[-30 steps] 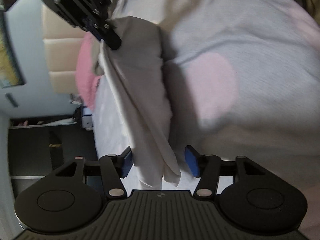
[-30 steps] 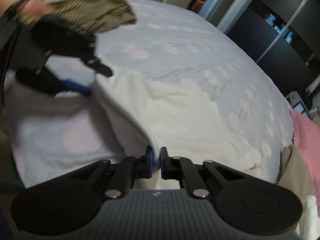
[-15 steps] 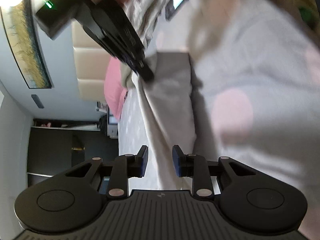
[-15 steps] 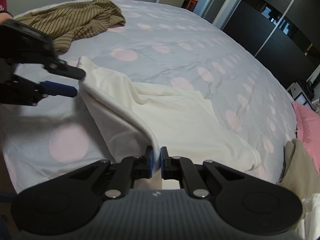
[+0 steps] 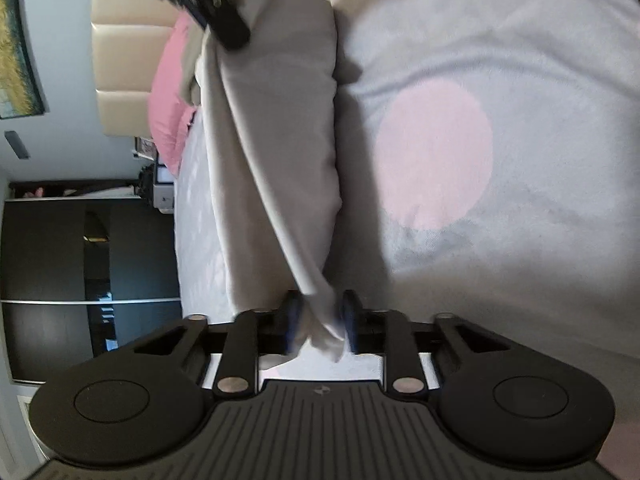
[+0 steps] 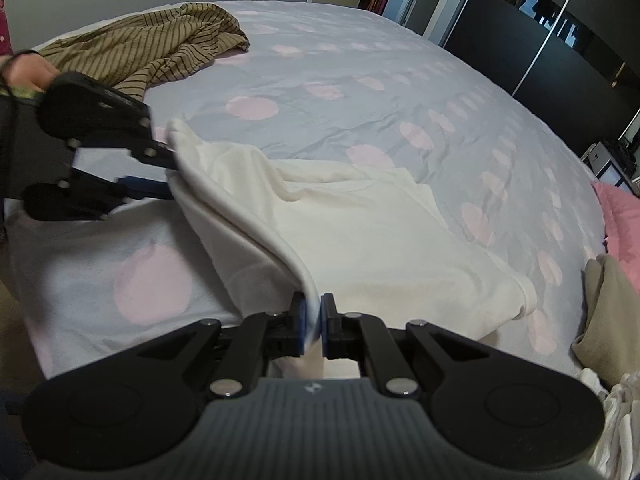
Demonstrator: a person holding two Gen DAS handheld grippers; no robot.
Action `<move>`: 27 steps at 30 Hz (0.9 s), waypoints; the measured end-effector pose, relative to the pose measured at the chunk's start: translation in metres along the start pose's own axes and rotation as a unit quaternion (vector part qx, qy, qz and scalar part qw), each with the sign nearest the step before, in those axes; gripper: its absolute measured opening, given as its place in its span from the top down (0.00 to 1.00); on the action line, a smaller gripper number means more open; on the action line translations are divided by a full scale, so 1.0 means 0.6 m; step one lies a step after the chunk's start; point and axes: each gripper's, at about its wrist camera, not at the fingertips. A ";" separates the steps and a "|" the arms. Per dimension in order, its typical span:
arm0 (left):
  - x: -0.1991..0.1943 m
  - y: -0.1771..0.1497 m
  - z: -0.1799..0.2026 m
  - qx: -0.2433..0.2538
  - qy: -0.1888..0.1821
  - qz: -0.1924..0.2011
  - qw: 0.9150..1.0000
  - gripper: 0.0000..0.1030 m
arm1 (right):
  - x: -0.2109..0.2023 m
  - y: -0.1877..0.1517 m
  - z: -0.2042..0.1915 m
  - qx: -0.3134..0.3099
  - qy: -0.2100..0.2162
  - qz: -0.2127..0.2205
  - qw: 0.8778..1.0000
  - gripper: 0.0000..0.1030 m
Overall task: Fold clothes
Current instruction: 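Open the right gripper and release the T-shirt while the left gripper holds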
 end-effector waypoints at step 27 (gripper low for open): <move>-0.017 -0.025 -0.039 -0.052 -0.037 0.010 0.998 0.97 | 0.134 0.112 0.124 0.055 0.061 -0.023 0.996 0.58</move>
Point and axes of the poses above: each gripper's, at about its wrist camera, not at the fingertips, and x roughly the way its jaws point, z to its right, y to its top, and after that the axes turned 10 degrees about -y, right-handed
